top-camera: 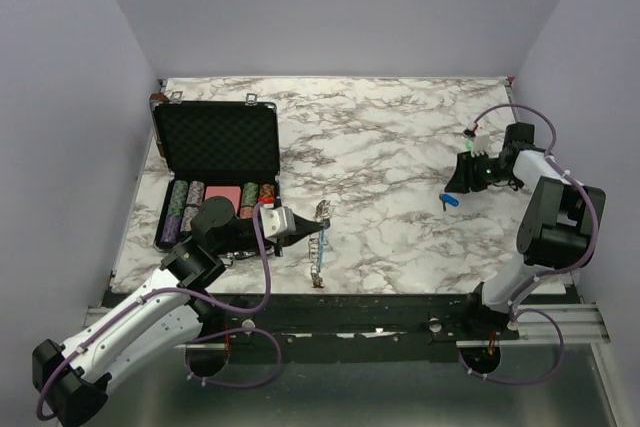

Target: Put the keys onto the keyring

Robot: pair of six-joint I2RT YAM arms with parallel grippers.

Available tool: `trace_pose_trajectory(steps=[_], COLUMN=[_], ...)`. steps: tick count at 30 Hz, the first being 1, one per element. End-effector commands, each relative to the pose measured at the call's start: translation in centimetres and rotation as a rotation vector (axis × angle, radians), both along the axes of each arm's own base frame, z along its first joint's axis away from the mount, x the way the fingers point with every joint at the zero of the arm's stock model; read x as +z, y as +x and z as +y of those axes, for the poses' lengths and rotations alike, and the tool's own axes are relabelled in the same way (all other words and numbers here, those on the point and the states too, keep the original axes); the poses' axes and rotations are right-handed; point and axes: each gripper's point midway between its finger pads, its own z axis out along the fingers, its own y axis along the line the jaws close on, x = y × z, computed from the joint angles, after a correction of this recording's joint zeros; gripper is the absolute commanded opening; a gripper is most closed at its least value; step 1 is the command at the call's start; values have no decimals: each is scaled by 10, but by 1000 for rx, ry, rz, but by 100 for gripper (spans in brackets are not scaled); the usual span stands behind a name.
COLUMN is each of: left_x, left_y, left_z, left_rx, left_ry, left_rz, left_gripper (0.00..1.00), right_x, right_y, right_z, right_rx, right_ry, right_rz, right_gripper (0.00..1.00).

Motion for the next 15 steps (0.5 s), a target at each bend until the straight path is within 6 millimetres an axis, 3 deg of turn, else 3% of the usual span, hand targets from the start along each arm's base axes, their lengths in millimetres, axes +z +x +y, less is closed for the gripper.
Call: trace_pose_trajectory(steps=[1, 8, 15], left_x=[15, 14, 13], left_y=[-4, -4, -4], left_z=[2, 2, 1], left_rx=[-31, -38, -44], left_ry=[-12, -7, -3], left_rz=[-76, -76, -74], left_gripper=[0, 0, 0], right_x=[-7, -19, -24], right_y=[25, 38, 28], right_z=[-12, -15, -7], right_rx=[-119, -136, -88], right_ry=[-4, 7, 48], right_rz=[-5, 39, 90], right_gripper=[44, 42, 41])
